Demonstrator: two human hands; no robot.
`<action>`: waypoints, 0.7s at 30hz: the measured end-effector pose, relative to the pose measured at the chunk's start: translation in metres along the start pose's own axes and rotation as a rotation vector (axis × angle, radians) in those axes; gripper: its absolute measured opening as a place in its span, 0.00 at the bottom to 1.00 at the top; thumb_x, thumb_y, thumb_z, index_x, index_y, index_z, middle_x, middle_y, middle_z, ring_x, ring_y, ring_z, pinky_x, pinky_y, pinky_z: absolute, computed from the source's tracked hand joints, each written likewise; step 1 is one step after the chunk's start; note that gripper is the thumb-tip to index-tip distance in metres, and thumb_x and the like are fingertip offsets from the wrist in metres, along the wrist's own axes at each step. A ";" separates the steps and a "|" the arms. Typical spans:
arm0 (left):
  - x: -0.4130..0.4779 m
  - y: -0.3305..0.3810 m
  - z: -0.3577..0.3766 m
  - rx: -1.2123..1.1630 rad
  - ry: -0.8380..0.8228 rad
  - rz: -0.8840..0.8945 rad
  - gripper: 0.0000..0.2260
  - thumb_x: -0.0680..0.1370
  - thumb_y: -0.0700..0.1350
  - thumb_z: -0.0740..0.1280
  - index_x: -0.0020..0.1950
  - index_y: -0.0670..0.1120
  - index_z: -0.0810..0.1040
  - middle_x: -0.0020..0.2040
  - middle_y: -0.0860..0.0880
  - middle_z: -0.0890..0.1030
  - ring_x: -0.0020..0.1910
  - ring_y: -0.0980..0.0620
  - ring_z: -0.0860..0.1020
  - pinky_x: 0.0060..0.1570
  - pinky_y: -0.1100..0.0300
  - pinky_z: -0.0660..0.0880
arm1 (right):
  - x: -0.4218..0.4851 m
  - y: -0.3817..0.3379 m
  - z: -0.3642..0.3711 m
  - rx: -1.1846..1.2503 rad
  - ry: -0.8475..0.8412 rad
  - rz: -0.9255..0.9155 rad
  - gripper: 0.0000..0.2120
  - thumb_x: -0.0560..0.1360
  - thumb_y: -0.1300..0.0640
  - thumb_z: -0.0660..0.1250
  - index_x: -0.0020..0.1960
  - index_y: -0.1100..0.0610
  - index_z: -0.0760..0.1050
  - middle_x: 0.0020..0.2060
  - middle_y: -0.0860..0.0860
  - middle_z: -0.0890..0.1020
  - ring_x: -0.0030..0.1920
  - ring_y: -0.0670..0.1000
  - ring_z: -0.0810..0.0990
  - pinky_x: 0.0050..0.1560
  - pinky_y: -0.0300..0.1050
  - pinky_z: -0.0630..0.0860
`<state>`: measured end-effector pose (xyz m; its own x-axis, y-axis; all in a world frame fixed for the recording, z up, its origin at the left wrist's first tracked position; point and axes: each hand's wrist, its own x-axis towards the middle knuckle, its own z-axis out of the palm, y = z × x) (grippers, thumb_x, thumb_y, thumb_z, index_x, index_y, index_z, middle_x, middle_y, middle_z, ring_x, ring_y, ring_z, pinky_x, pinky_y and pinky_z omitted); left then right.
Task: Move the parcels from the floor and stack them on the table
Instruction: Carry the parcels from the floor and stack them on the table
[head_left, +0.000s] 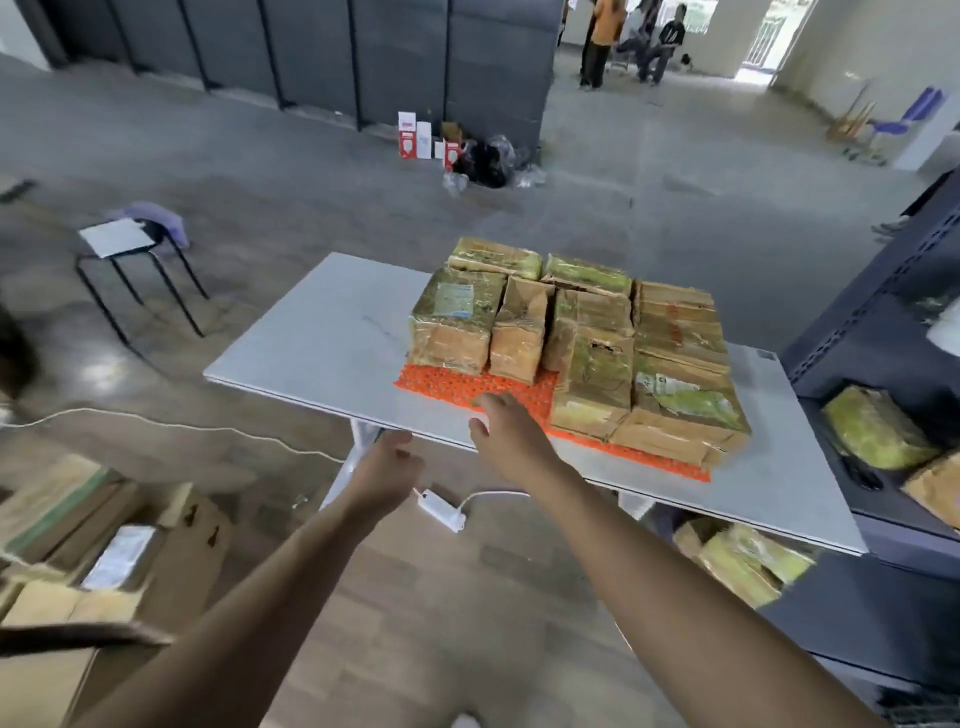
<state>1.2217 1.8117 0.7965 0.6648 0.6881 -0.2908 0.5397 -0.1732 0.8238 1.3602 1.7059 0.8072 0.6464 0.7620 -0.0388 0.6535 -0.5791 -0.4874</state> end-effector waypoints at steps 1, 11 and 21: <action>-0.009 -0.013 -0.015 -0.006 0.029 -0.010 0.09 0.76 0.41 0.64 0.55 0.43 0.74 0.35 0.48 0.76 0.29 0.49 0.72 0.27 0.62 0.68 | -0.005 -0.018 0.010 0.009 -0.012 -0.019 0.18 0.80 0.57 0.59 0.69 0.57 0.70 0.64 0.58 0.72 0.64 0.59 0.71 0.63 0.50 0.69; -0.150 -0.183 -0.197 -0.093 0.254 -0.178 0.20 0.73 0.47 0.63 0.65 0.44 0.72 0.55 0.47 0.78 0.50 0.46 0.78 0.49 0.54 0.77 | -0.093 -0.237 0.154 0.058 -0.212 -0.254 0.15 0.80 0.56 0.60 0.66 0.55 0.72 0.62 0.58 0.75 0.62 0.58 0.73 0.62 0.48 0.69; -0.293 -0.333 -0.319 -0.272 0.476 -0.426 0.18 0.76 0.43 0.63 0.66 0.46 0.71 0.56 0.45 0.78 0.51 0.45 0.78 0.53 0.47 0.78 | -0.186 -0.408 0.284 -0.079 -0.434 -0.487 0.16 0.80 0.52 0.57 0.67 0.52 0.71 0.63 0.54 0.74 0.61 0.58 0.74 0.59 0.52 0.72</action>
<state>0.6820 1.8924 0.7629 0.0908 0.9019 -0.4223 0.5138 0.3208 0.7957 0.8611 1.8825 0.7662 0.0628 0.9805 -0.1863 0.8686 -0.1456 -0.4736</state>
